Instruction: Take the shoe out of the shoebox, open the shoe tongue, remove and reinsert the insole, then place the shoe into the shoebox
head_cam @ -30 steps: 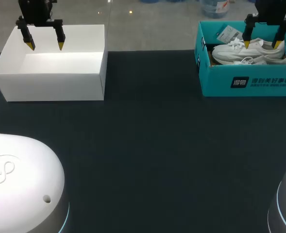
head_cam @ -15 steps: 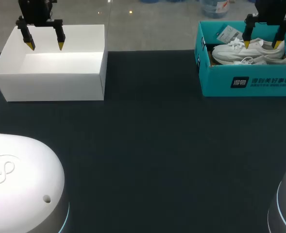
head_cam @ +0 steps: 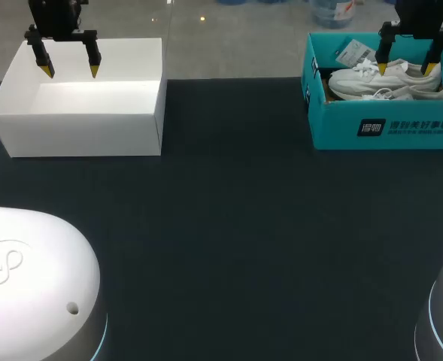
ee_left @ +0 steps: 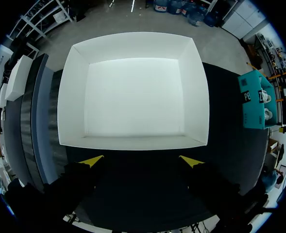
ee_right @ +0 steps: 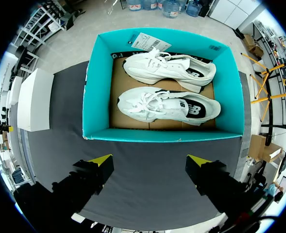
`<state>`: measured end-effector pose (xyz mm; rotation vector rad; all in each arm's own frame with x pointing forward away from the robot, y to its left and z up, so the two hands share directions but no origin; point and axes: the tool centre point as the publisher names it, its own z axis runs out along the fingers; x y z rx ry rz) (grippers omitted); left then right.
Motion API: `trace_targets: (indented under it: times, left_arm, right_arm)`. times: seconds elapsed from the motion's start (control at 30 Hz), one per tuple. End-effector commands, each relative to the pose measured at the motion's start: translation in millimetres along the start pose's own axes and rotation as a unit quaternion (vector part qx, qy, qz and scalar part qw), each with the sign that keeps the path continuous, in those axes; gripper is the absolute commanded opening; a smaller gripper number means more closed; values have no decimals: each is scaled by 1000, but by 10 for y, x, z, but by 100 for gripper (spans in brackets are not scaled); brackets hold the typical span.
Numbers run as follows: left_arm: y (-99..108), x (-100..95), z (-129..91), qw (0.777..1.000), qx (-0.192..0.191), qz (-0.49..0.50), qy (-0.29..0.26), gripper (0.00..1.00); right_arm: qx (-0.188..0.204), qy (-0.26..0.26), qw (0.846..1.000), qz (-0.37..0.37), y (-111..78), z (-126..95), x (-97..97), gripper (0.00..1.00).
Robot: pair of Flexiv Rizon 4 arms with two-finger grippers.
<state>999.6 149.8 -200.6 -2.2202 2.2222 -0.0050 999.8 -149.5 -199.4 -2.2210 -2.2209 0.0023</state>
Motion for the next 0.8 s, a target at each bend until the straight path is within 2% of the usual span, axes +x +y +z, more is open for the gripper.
trace_targets:
  times: [0.03, 0.13, 0.27, 0.37, 0.5, 0.67, 0.8]
  left_arm:
    - [-3, 0, -5, 1000, -1, 0, 0, 100]
    - [-3, 0, -5, 1000, -1, 0, 0, 100]
    - [-3, 0, -5, 1000, -1, 0, 0, 100]
    - [-3, 0, -5, 1000, -1, 0, 0, 100]
    - [-3, 0, -5, 1000, -1, 0, 0, 100]
    - [-3, 0, -5, 1000, -1, 0, 0, 100]
    - [-3, 0, -5, 1000, -1, 0, 0, 100]
  right_arm:
    - [0, 0, 1000, 0, 0, 1, -2, 100]
    - [0, 0, 1000, 0, 0, 1, -2, 100]
    - [17, -12, 999, 36, -72, 115, -469, 100]
    - [18, -14, 998, 54, -127, 187, -751, 100]
    - [15, -9, 998, 61, -157, 225, -991, 100]
    - [23, -18, 997, 73, -141, 275, -1174, 100]
    - [18, -22, 997, 66, -133, 250, -1167, 100]
